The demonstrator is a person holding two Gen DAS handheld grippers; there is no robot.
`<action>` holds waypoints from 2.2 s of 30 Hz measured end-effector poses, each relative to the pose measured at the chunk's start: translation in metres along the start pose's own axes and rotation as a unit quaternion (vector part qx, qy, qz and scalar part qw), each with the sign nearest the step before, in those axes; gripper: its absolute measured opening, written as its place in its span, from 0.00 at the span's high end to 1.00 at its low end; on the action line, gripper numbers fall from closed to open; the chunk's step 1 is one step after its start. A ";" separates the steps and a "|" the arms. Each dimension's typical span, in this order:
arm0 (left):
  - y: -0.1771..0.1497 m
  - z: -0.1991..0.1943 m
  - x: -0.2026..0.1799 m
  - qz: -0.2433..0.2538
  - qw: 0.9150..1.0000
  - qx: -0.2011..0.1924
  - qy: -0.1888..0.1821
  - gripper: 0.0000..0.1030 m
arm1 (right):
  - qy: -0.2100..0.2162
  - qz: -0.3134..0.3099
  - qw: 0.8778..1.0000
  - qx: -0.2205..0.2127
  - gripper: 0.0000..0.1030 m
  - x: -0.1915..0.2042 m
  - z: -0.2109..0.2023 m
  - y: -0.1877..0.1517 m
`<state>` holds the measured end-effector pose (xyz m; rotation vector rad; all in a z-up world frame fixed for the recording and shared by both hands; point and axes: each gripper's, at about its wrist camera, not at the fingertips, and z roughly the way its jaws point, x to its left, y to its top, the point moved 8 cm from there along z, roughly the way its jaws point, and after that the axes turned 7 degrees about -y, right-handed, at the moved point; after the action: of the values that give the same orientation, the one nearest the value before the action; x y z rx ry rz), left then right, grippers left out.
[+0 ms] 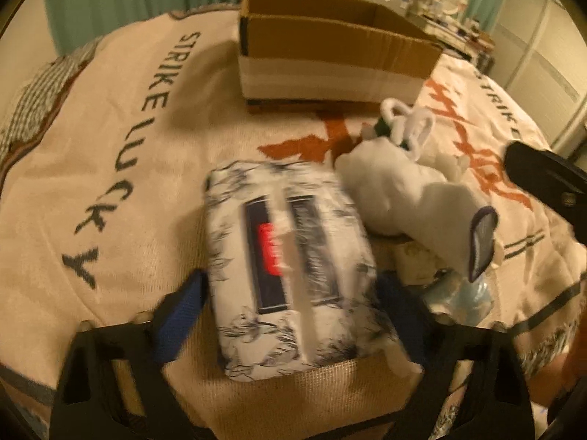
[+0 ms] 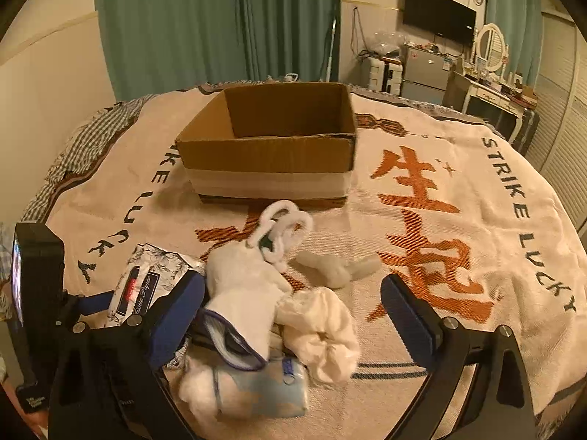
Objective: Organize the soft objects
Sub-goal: 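Grasp the floral tissue pack with the left tool while the right tool grasps the white glove, then carry both items into the cardboard box and open both tools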
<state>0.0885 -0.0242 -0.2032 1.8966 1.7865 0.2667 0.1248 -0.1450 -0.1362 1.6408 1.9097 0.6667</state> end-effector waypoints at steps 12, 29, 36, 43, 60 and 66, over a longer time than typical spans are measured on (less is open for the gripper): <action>0.009 -0.012 0.052 -0.035 0.999 -0.006 -0.006 0.27 | 0.030 -0.031 0.997 0.063 0.16 0.046 0.043 -0.007; 0.004 -0.029 0.065 -0.072 0.996 0.005 -0.048 0.38 | -0.009 -0.060 0.994 0.094 0.72 0.054 0.048 -0.018; 0.007 -0.049 0.051 -0.063 0.996 -0.004 -0.055 0.51 | 0.010 -0.045 0.997 0.055 0.72 0.050 0.003 0.003; 0.030 -0.091 0.027 -0.041 0.996 -0.057 -0.062 0.52 | 0.044 -0.006 0.999 0.015 0.72 0.037 -0.044 0.026; 0.200 -0.109 -0.016 0.043 0.984 -0.168 -0.041 0.52 | 0.059 0.026 0.994 -0.085 0.72 -0.017 -0.049 0.170; 0.248 -0.048 -0.006 0.050 0.986 -0.155 -0.027 0.52 | 0.056 0.001 0.996 -0.075 0.72 -0.027 0.021 0.208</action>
<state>0.2809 -0.0182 -0.0399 1.7545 1.5165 0.4950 0.2937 -0.1419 -0.0105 1.5418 1.8859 0.8968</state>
